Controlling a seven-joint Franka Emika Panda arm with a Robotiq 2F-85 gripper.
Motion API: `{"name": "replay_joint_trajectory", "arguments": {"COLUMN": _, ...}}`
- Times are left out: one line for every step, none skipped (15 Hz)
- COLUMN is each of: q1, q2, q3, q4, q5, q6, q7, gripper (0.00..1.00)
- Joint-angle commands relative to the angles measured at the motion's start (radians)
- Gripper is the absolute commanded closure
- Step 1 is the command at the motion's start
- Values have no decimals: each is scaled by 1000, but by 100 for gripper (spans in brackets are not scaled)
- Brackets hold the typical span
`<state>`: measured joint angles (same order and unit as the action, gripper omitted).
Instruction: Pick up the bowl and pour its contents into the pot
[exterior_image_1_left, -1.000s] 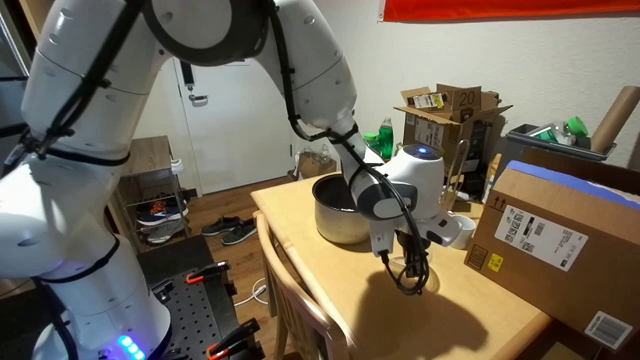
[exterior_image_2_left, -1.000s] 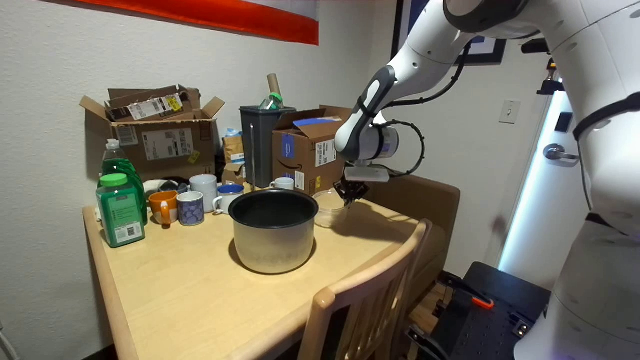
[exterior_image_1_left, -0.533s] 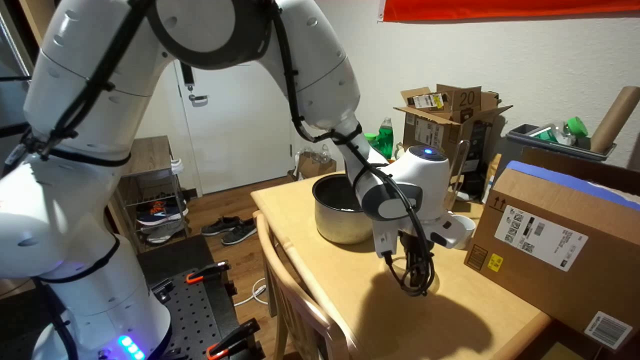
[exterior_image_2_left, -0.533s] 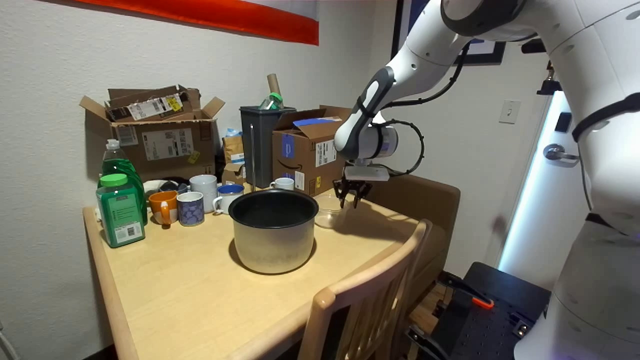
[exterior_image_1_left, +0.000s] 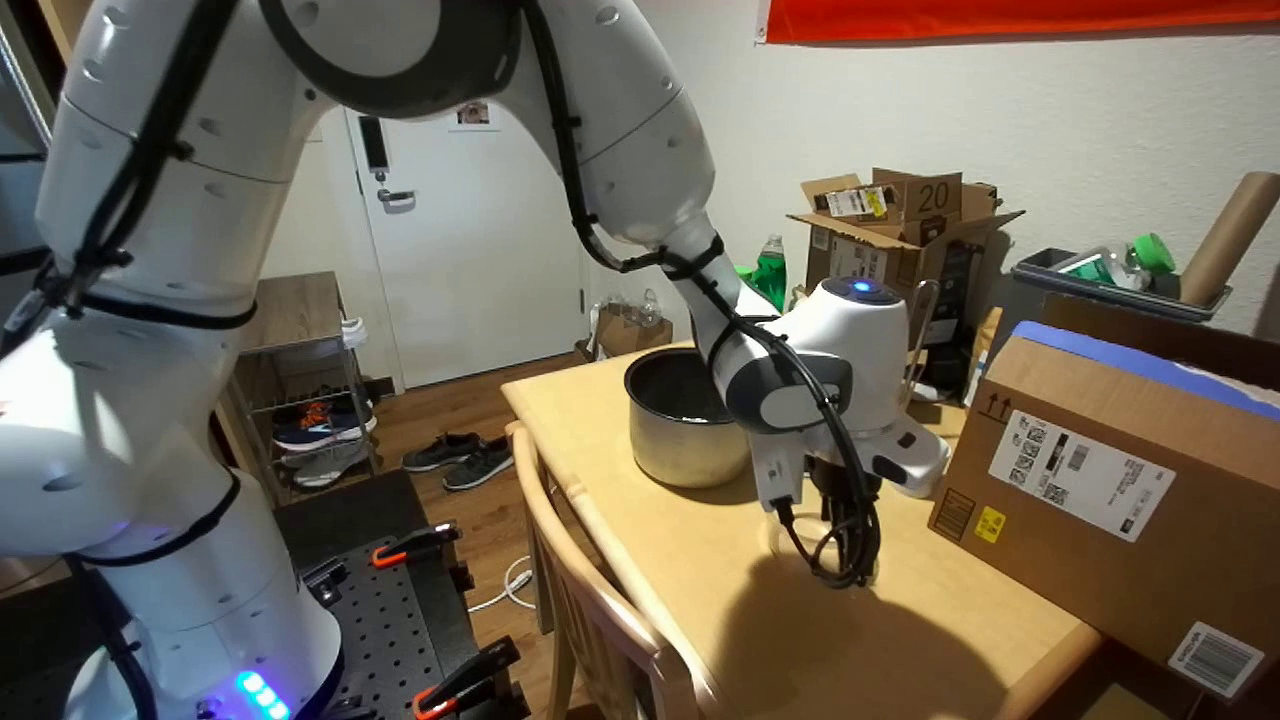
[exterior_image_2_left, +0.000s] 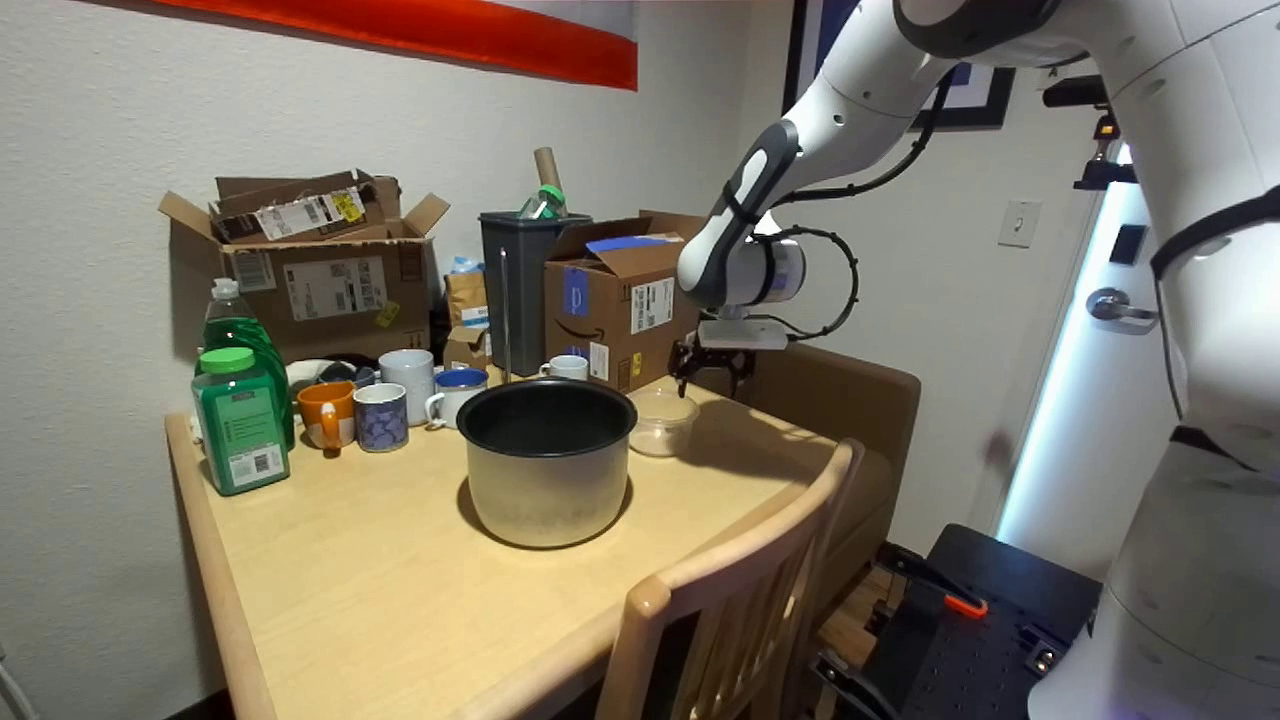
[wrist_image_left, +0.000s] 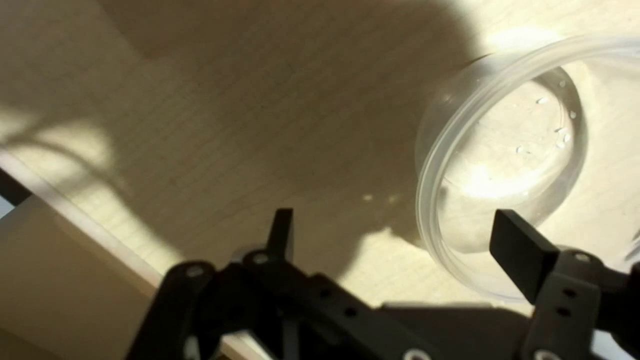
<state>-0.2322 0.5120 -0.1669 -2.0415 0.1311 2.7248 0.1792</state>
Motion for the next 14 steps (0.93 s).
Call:
{"name": "replay_joint_trajectory", "arguments": {"q1": 56, "q2": -126, "q3": -42, "q4": -125, "q5": -40, "q6": 27, "q7": 13, "gripper": 0}}
{"name": "replay_joint_trajectory", "arguments": {"q1": 70, "q2": -152, "q3": -53, "q4": -149, "q5": -53, "q6": 33, "q7": 21, "gripper": 0}}
{"name": "replay_joint_trajectory", "arguments": {"q1": 85, "q2": -180, "q3": -64, "q4": -173, "q5": -69, "q6": 39, "q7": 27, "gripper": 0}}
{"name": "replay_joint_trajectory", "arguments": {"q1": 96, "q2": -205, "q3": -72, "q4": -195, "q5": -84, "q6": 44, "q7": 32, "gripper": 0}}
{"name": "replay_joint_trajectory", "arguments": {"q1": 116, "q2": -230, "q3": -88, "q4": -217, "q5": -110, "q6": 48, "q7": 48, "gripper": 0}}
{"name": "replay_joint_trajectory", "arguments": {"q1": 132, "q2": -253, "q3": -102, "q4": -236, "q5": -139, "q6": 52, "q7": 61, "gripper": 0}}
{"name": "replay_joint_trajectory", "arguments": {"q1": 152, "q2": -275, "q3": -121, "q4": -252, "q5": -178, "q6": 47, "q7": 94, "gripper": 0}}
{"name": "replay_joint_trajectory", "arguments": {"q1": 166, "q2": -296, "q3": -134, "q4": -268, "q5": -213, "q6": 50, "q7": 120, "gripper": 0}}
{"name": "replay_joint_trajectory", "arguments": {"q1": 175, "q2": -316, "q3": -144, "q4": -282, "q5": -250, "q6": 49, "q7": 143, "gripper": 0}}
{"name": "replay_joint_trajectory", "arguments": {"q1": 186, "q2": -337, "q3": -155, "q4": -296, "q5": -289, "q6": 48, "q7": 175, "gripper": 0}}
{"name": "replay_joint_trajectory", "arguments": {"q1": 148, "q2": -265, "q3": -118, "q4": -226, "q5": -237, "q6": 23, "q7": 127, "gripper": 0}}
{"name": "replay_joint_trajectory", "arguments": {"q1": 154, "q2": -283, "q3": -123, "q4": -239, "q5": -261, "q6": 23, "q7": 146, "gripper": 0}}
{"name": "replay_joint_trajectory", "arguments": {"q1": 157, "q2": -297, "q3": -125, "q4": -251, "q5": -272, "q6": 23, "q7": 153, "gripper": 0}}
{"name": "replay_joint_trajectory", "arguments": {"q1": 158, "q2": -305, "q3": -126, "q4": -257, "q5": -274, "q6": 23, "q7": 156, "gripper": 0}}
